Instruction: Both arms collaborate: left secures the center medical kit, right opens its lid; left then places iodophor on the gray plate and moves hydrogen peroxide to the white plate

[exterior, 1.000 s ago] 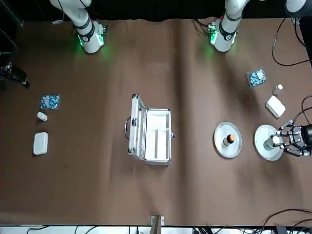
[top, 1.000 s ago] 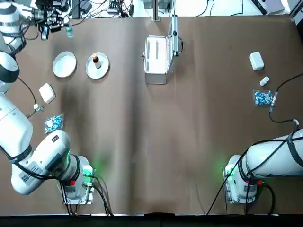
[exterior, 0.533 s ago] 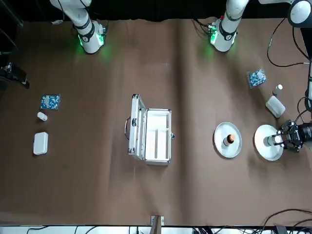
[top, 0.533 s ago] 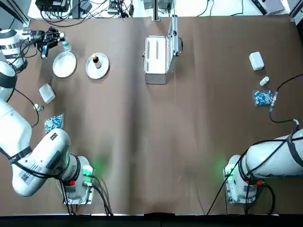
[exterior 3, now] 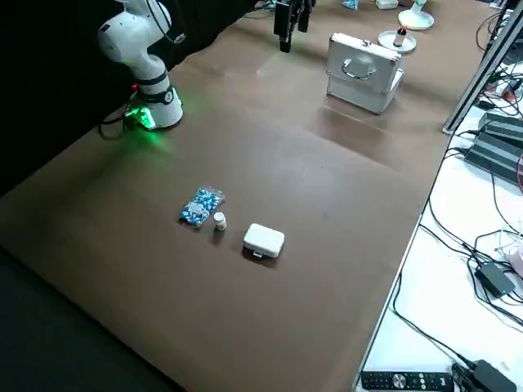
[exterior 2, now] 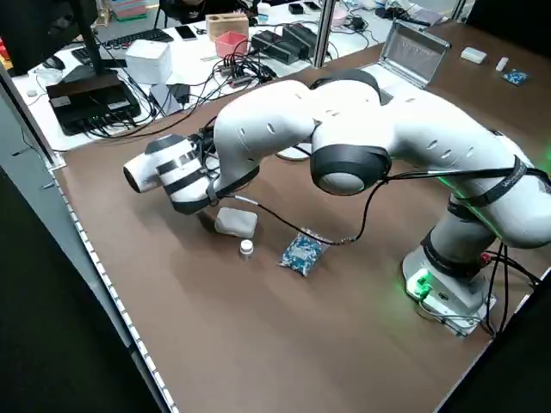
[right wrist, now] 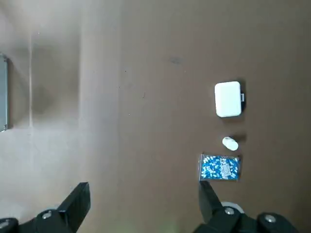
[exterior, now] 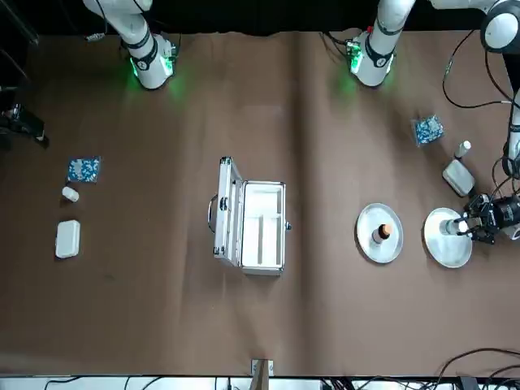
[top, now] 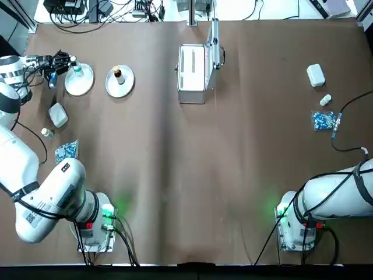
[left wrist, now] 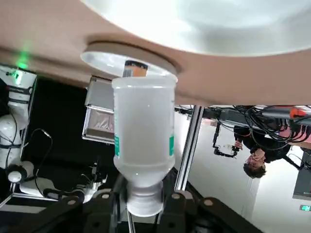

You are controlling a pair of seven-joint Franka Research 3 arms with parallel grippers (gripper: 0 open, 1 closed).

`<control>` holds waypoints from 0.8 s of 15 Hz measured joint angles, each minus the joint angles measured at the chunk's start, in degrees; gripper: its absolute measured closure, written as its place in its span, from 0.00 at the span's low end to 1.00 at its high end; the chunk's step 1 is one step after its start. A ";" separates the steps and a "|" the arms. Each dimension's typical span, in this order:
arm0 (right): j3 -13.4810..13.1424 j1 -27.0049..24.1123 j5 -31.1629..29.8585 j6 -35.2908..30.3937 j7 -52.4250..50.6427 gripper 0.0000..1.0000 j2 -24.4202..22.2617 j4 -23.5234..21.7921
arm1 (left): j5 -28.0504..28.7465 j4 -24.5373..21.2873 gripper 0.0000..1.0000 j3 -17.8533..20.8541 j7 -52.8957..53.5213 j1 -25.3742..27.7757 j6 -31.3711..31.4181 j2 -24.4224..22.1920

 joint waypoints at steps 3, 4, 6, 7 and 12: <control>0.01 0.01 0.00 0.00 0.00 0.01 0.00 0.00 | 0.00 0.00 0.67 1.03 6.11 -0.01 0.00 0.45; 0.01 0.01 0.00 0.00 0.00 0.01 0.00 0.00 | 0.03 0.00 0.67 1.31 8.10 -0.02 0.00 0.50; 0.02 0.01 0.00 -0.02 0.00 0.01 0.00 0.00 | 0.51 0.02 0.67 1.85 12.59 -0.13 0.00 0.50; 0.02 0.01 0.00 -0.02 0.00 0.01 0.00 0.00 | 0.72 0.02 0.67 1.99 14.23 -0.16 0.00 0.50; 0.03 0.03 0.00 -0.12 0.00 0.01 0.00 0.00 | 1.23 0.02 0.67 3.56 18.85 -0.47 0.03 0.81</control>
